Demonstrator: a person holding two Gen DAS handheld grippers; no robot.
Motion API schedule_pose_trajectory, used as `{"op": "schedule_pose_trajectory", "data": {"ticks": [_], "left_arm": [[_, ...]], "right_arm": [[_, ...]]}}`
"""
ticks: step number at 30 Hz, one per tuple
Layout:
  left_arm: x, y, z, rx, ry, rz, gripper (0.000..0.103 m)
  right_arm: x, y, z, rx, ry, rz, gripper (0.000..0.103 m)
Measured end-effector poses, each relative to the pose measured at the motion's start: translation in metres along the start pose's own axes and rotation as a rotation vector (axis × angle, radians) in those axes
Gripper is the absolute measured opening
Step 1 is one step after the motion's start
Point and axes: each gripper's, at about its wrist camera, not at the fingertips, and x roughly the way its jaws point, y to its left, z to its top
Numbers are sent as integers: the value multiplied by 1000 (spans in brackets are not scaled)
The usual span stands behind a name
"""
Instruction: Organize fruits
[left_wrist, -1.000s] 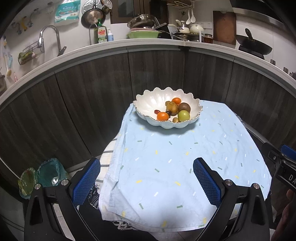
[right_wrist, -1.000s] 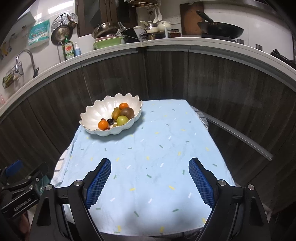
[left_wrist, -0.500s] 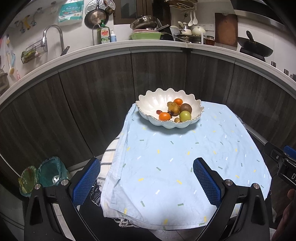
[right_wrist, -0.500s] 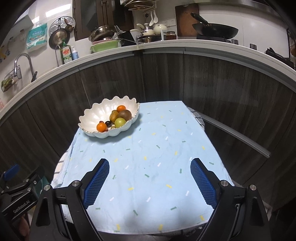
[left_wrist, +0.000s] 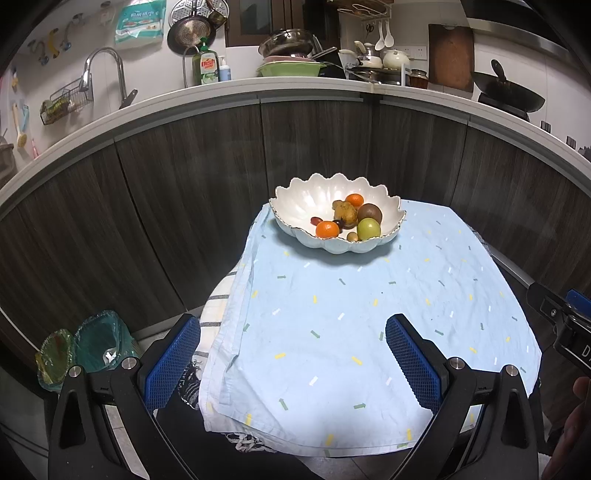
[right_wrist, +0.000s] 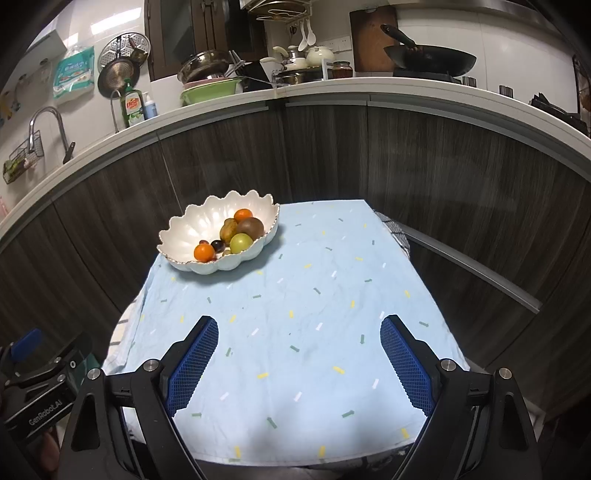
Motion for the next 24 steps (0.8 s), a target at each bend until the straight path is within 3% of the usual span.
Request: {"op": "schedule_pose_trajectory", "data": {"ticks": [24], "left_arm": [[-1, -3, 2, -3, -8, -3, 102]], "right_arm": [[0, 0, 0, 1, 0, 0, 90]]}}
